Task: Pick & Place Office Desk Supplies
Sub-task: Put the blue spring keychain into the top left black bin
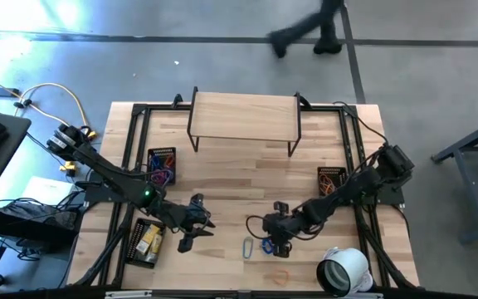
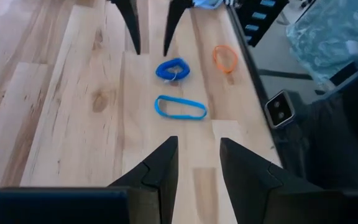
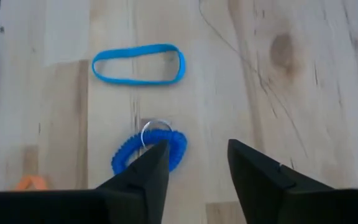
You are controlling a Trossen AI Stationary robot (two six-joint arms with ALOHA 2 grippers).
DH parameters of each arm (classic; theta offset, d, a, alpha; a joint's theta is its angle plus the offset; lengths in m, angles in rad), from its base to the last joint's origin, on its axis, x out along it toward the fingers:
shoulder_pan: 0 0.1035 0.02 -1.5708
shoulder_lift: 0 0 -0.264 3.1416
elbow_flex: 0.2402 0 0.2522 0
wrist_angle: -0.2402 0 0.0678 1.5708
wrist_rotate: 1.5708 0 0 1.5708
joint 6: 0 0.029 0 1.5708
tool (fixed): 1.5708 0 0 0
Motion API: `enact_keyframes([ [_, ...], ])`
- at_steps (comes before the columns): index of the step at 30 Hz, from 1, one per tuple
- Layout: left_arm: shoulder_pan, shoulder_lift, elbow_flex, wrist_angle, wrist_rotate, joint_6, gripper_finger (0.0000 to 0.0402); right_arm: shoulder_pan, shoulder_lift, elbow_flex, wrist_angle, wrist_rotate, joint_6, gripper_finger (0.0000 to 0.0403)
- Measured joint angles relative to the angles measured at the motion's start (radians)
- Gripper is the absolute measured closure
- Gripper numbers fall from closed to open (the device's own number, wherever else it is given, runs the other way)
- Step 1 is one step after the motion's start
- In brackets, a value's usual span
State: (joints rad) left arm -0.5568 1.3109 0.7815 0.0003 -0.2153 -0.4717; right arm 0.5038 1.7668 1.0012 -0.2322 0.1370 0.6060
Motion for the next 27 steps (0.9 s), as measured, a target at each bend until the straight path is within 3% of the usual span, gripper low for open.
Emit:
enact_keyframes([
  [9, 0.000, 0.001, -0.019, 0.010, 0.001, 0.000, 0.0287, -0.009, 0.039, 0.000, 0.025, -0.059, -0.025, 0.0185],
  [16, 0.029, 0.001, -0.020, 0.019, 0.002, 0.050, 0.0287, -0.027, 0.040, 0.000, 0.004, -0.096, -0.053, 0.0183],
  [27, 0.058, 0.001, -0.020, 0.075, 0.005, 0.054, 0.0287, 0.023, 0.040, 0.000, 0.000, -0.030, 0.026, 0.0183],
])
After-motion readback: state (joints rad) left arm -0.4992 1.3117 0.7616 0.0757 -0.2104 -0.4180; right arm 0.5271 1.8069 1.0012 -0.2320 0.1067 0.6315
